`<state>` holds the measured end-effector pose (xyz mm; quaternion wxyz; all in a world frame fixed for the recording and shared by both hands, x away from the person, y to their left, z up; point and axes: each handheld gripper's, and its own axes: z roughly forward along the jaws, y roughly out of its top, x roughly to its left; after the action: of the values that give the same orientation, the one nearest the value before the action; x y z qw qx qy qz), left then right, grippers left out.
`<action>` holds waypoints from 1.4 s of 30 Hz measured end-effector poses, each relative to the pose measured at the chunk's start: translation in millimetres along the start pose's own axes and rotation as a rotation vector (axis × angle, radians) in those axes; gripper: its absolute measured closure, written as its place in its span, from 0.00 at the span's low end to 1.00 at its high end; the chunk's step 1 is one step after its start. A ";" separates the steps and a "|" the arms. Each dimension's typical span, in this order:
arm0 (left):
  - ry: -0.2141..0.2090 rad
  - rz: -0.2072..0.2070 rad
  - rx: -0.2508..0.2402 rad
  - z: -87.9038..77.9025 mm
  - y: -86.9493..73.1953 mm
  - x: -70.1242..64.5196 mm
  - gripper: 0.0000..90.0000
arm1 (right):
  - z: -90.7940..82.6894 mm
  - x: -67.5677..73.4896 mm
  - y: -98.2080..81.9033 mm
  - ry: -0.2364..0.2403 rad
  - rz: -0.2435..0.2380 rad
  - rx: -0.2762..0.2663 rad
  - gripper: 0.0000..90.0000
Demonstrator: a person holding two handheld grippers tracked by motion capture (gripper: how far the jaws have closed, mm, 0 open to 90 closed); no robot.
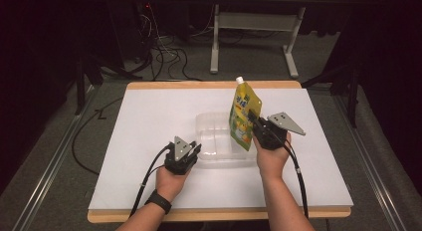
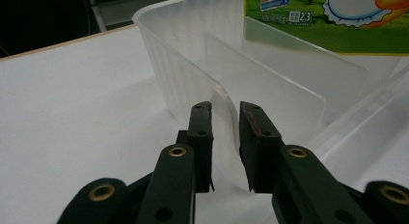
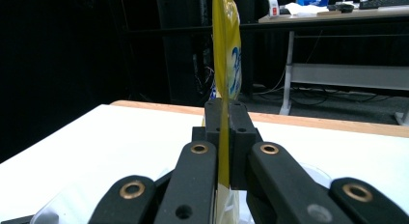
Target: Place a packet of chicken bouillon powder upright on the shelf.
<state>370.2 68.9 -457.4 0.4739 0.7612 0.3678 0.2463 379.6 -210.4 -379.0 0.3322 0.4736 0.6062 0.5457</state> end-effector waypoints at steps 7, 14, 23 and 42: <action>-0.007 -0.005 -0.001 0.0 -0.1 -0.6 0.85 | 2.3 1.7 -8.9 0.007 0.007 -0.014 1.00; -0.009 -0.004 -0.002 -0.3 -0.2 -0.7 0.85 | 4.0 5.0 -13.9 0.008 -0.004 -0.023 1.00; -0.006 -0.002 -0.004 -0.5 -0.5 -1.0 0.85 | 2.4 6.0 -22.7 0.014 0.041 -0.026 1.00; -0.007 0.000 -0.003 -1.5 -0.6 -1.0 0.84 | -10.4 3.1 -31.0 0.028 0.000 0.065 1.00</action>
<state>368.3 69.1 -457.3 0.4766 0.7612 0.3658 0.2441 362.4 -209.7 -407.0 0.3083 0.4765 0.6283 0.5321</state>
